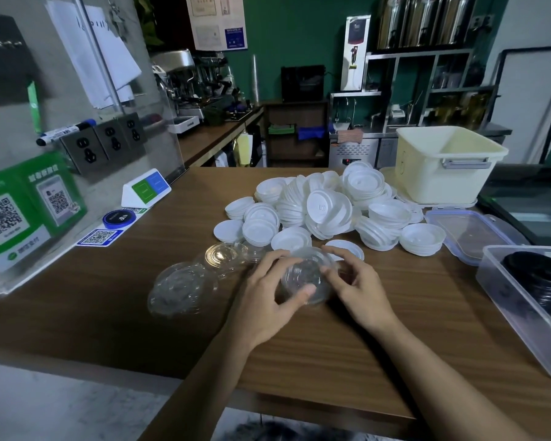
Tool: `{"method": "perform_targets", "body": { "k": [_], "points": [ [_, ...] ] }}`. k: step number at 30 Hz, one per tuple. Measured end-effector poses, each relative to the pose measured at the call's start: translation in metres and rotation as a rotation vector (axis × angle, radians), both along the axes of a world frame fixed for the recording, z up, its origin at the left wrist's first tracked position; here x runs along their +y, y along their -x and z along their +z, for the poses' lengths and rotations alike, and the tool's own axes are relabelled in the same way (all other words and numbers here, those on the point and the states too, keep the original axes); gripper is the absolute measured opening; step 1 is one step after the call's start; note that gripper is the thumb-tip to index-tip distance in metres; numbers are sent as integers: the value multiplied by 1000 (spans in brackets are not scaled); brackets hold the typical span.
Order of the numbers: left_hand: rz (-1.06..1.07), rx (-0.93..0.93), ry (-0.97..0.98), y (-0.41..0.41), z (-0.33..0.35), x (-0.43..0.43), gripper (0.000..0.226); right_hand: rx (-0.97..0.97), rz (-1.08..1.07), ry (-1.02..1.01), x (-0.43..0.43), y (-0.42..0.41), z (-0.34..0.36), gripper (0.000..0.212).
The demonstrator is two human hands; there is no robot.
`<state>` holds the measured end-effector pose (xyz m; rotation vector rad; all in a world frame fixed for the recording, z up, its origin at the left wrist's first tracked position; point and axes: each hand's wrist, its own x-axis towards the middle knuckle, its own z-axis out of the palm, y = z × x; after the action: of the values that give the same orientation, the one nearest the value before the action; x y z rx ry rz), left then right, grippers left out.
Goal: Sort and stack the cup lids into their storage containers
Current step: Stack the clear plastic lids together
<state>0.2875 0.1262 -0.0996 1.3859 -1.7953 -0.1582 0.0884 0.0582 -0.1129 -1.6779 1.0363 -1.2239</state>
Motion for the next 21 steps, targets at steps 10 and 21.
{"method": "perform_targets", "body": {
  "k": [10, 21],
  "points": [
    [385, -260, -99, -13, -27, -21, 41, -54, -88, -57, -4, 3, -1, 26],
    [273, -191, 76, -7, -20, -7, 17, -98, -187, -100, 0, 6, 2, 27]
  ]
}}
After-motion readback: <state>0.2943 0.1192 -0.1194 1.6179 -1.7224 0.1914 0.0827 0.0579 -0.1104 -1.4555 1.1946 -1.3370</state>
